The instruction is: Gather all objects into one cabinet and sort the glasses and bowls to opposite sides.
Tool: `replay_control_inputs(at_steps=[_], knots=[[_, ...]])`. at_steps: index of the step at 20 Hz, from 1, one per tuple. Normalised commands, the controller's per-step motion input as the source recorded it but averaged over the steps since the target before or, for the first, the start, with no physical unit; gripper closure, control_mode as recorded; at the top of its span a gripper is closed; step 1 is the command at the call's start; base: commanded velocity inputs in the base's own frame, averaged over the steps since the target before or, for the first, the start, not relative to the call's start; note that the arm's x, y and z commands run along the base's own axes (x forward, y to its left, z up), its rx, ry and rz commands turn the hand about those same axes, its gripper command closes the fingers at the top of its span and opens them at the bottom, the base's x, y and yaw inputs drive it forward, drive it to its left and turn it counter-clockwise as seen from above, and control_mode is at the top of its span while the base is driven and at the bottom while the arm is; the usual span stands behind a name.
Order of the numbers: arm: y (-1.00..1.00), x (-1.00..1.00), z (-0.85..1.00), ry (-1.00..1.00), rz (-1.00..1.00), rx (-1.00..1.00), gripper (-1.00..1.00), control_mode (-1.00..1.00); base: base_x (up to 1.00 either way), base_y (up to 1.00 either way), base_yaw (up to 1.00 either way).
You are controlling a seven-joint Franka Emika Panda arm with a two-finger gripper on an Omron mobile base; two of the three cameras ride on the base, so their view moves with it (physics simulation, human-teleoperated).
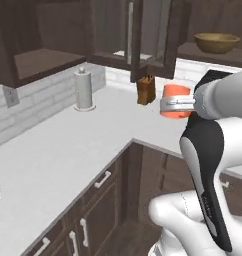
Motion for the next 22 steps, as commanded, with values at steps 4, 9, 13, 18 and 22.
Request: replay_control_inputs(at_steps=[4,9,13,18,22], knots=[[0.00,0.00,0.00,0.00,0.00,0.00,1.00,1.00,0.00,-0.20,-0.76],[0.00,0.00,0.00,0.00,0.00,0.00,1.00,1.00,0.01,-0.33,-0.72],[0.00,0.00,0.00,0.00,0.00,0.00,1.00,1.00,0.01,-0.59,-0.47],[0.00,0.00,0.00,0.00,0.00,0.00,1.00,1.00,0.30,-0.53,-0.11],[0.00,0.00,0.00,0.00,0.00,0.00,1.00,1.00,0.34,-0.25,0.01]])
